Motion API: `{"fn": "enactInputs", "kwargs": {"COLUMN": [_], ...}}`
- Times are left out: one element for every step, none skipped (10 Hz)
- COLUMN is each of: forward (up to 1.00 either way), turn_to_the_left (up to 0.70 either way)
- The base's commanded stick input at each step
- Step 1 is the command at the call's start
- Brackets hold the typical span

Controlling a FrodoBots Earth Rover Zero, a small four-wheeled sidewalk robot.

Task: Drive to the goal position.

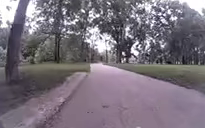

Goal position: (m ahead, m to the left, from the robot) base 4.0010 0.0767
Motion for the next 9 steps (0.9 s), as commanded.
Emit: {"fn": "enactInputs", "kwargs": {"forward": [0.70,0.70,0.70,0.70,0.70,0.70,0.70,0.70,0.70], "turn_to_the_left": [0.00,0.00,0.00,0.00,0.00,0.00,0.00,0.00,0.00]}}
